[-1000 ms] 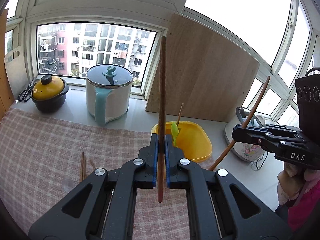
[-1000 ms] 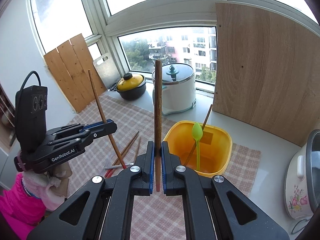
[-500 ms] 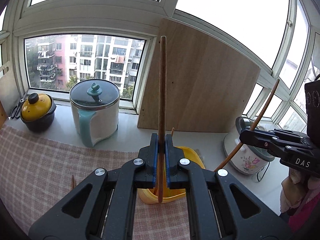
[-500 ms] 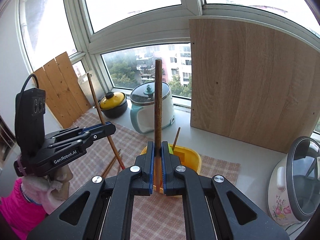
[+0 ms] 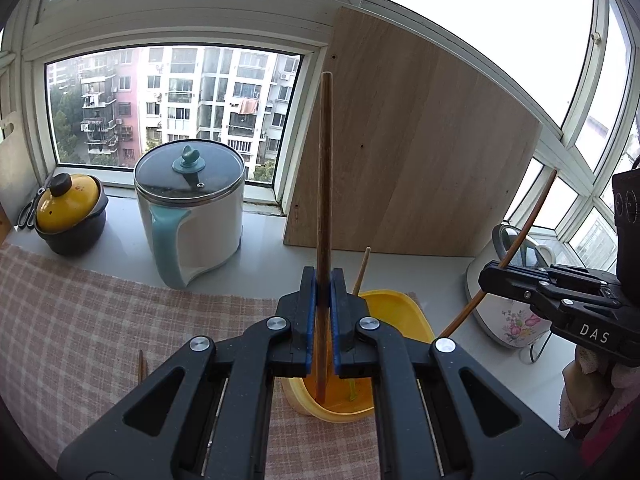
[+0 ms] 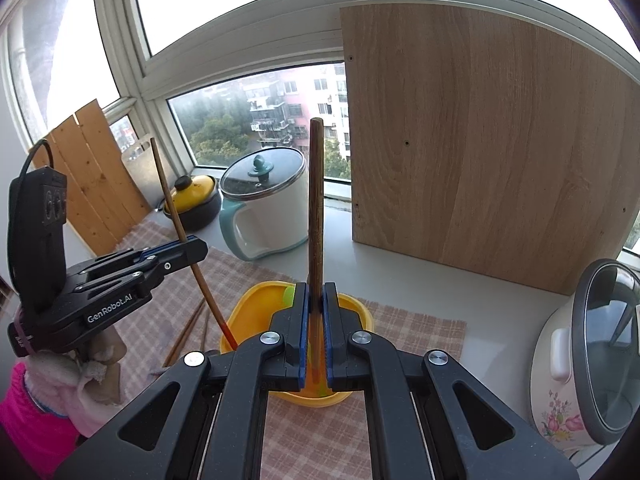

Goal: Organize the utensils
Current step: 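Lower both chopsticks into the yellow container and open both tools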

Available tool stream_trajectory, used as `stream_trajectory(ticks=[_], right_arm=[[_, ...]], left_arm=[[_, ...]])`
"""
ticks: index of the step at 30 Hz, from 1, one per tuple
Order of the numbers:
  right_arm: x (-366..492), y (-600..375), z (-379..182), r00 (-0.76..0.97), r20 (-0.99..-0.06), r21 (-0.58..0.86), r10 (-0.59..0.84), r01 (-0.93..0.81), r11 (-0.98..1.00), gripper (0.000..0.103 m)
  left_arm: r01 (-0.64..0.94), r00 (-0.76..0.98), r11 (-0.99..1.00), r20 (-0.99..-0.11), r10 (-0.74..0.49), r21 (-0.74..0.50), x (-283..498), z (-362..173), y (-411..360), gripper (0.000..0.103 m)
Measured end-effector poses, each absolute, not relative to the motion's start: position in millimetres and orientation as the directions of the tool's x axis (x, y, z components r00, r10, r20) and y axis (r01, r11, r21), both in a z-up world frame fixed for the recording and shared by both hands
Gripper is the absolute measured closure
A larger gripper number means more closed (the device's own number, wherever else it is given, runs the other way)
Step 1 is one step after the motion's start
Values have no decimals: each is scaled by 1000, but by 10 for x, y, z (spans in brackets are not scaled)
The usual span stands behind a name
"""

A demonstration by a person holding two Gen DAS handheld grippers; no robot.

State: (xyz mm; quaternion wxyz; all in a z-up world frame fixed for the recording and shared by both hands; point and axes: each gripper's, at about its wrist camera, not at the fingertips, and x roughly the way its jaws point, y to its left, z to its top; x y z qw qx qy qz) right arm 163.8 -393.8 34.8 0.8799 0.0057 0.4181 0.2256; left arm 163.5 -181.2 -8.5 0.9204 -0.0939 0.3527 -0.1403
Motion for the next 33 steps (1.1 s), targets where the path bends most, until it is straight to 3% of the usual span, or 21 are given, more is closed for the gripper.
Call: stream_trajectory(ticks=[28, 30, 31, 33], right_arm=[[1459, -3840, 66, 515, -781, 158, 353, -383, 910, 98], [1449, -3841, 65, 519, -782, 150, 345, -381, 912, 98], [1447, -3845, 66, 519, -783, 147, 341, -379, 914, 97], [1434, -3851, 77, 526, -780, 144, 339, -376, 915, 82]], left_arm=[[199, 667, 941, -665, -336, -275, 1344, -293, -1818, 99], [200, 668, 943, -667, -331, -268, 1326, -289, -1819, 90], [199, 671, 944, -665, -328, -265, 1312, -287, -1816, 81], [197, 673, 945, -665, -324, -261, 1291, -284, -1809, 79]])
